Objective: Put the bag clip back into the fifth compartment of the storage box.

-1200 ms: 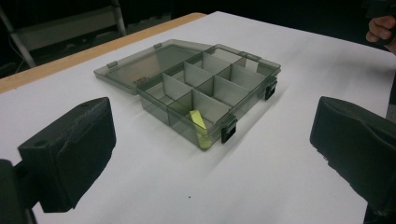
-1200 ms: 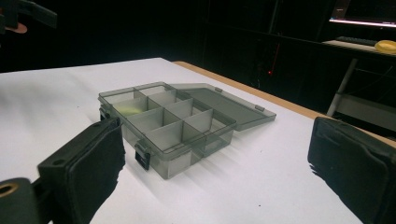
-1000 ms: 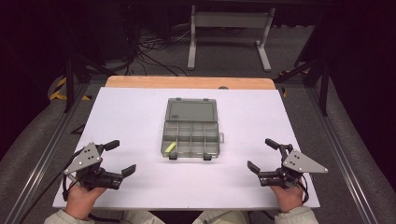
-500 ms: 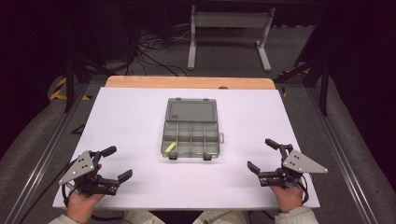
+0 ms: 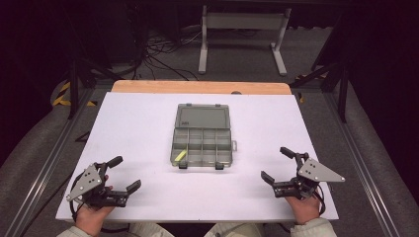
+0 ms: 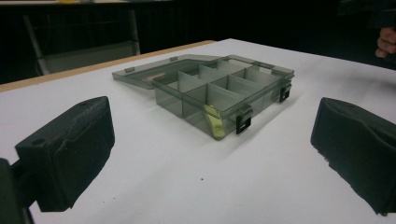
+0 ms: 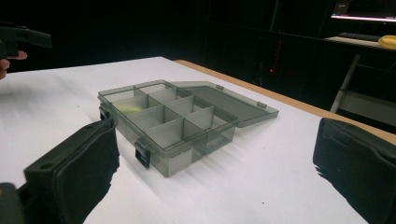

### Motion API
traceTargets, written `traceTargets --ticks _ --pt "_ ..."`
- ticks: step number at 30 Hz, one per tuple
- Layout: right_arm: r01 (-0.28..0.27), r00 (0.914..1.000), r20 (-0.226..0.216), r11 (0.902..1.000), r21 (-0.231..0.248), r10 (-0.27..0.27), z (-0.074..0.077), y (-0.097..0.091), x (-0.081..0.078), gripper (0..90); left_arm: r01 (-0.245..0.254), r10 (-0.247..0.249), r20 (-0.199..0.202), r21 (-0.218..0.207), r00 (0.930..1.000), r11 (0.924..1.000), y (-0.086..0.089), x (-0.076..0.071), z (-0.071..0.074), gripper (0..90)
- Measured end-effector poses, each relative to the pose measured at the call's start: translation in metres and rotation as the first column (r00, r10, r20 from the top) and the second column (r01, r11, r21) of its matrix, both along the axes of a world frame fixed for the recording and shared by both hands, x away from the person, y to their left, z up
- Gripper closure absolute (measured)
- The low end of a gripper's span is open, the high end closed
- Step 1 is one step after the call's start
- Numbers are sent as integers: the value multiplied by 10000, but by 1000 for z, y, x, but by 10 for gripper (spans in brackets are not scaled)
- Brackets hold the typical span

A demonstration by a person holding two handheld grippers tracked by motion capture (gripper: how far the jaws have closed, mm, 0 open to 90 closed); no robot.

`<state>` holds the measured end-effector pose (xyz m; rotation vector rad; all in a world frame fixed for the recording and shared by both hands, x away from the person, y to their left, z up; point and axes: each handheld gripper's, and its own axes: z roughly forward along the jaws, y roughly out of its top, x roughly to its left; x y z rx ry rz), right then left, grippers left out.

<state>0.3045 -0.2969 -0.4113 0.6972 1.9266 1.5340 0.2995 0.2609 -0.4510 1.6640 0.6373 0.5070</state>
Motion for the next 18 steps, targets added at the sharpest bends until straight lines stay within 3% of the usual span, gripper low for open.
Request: traceTargets --ticks 5,18 --pt "10 10000 -90 10000 6 -10 -1 -1 1 7 -101 100 -40 -433 9999 9990 3 1 -2 4" --pt "127 9998 -119 9999 -103 -128 -2 0 1 7 -125 131 97 -525 9999 9985 4 -1 1 6"
